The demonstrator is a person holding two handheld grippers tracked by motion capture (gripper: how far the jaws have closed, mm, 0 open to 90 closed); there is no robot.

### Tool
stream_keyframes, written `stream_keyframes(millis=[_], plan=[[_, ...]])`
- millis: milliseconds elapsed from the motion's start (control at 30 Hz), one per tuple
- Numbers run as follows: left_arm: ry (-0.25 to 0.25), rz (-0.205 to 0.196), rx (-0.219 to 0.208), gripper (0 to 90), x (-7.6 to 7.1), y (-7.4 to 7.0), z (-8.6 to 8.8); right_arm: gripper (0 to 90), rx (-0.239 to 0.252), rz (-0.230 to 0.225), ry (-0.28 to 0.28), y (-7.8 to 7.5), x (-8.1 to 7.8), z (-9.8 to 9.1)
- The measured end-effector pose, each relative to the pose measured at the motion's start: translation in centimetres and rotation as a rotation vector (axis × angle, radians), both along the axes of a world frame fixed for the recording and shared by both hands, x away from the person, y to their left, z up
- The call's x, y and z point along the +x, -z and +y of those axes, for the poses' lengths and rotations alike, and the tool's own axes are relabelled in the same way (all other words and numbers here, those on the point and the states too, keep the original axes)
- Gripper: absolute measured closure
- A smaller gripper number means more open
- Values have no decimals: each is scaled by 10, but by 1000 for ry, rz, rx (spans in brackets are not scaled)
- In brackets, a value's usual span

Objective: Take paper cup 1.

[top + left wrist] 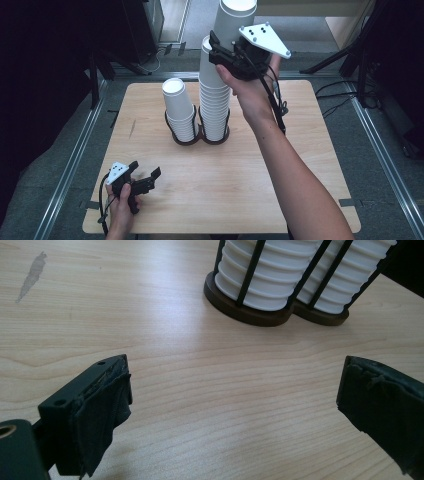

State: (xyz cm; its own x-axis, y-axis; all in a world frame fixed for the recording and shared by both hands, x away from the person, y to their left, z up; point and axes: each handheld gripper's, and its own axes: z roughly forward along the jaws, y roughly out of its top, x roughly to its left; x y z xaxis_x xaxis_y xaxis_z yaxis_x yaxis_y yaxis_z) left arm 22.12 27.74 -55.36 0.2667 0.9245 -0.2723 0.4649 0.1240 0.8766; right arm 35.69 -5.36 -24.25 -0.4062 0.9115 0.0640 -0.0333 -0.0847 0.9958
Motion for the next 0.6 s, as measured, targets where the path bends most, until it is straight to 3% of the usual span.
stream_keyframes(millis=[300,500,600], plan=[[-18,-13,-17,12,1,-1,1,188,6,13,14,14,-9,-23],[-21,-35,-92,12,6,-1,6,188,4,20,22,27,-19,-41],[-51,-46,-102,12,7,-2,8,188,-7,22,28,36,-24,-49]])
